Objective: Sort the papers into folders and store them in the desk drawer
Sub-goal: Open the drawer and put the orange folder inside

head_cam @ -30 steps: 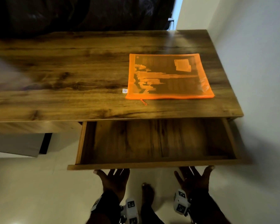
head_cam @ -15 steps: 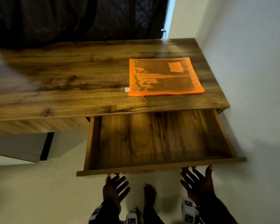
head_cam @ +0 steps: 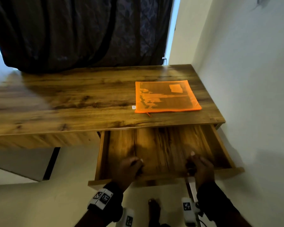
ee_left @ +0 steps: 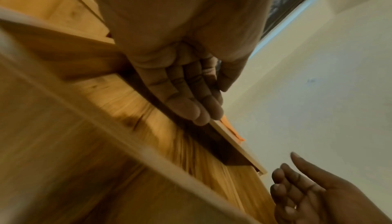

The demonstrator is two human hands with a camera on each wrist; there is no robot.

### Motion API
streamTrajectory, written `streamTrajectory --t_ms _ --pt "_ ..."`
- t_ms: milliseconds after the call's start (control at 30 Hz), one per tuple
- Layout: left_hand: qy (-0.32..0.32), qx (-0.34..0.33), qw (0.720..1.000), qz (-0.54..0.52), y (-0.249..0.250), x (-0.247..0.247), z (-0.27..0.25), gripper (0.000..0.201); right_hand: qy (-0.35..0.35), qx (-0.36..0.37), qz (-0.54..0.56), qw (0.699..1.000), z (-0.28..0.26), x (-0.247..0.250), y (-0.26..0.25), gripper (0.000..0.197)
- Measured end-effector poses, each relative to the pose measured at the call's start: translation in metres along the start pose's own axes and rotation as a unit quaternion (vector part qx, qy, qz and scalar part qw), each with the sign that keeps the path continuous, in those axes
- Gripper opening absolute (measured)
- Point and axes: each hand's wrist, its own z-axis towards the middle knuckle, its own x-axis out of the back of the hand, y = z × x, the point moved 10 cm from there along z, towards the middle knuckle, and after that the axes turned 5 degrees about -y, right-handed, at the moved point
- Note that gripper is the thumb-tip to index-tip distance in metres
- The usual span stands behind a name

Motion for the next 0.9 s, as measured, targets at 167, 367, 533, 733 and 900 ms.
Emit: streamTrajectory --t_ms 167,367,533,733,900 --pt "0.028 -0.014 0.999 0.024 0.046 0.021 0.065 0.024 0.001 0.018 -0.069 0.997 0.074 -0.020 -0.038 0.026" --pt "0.107 -0.017 0.966 0.233 0.108 0.063 0.147 0.016 0.050 0.078 -0.262 0.961 0.187 -0.026 -0.109 0.027" --pt "0.118 0.035 0.939 0.322 0.118 0.087 0.219 0.045 0.111 0.039 -0.361 0.925 0.259 -0.020 -0.141 0.042" --pt "0.099 0.069 0.919 0.376 0.122 0.087 0.263 0.049 0.062 -0.002 -0.446 0.893 0.310 -0.034 -0.139 0.054" --pt "0.104 0.094 0.920 0.367 0.111 0.087 0.278 0.057 0.009 0.006 -0.500 0.866 0.330 -0.045 -0.135 0.044"
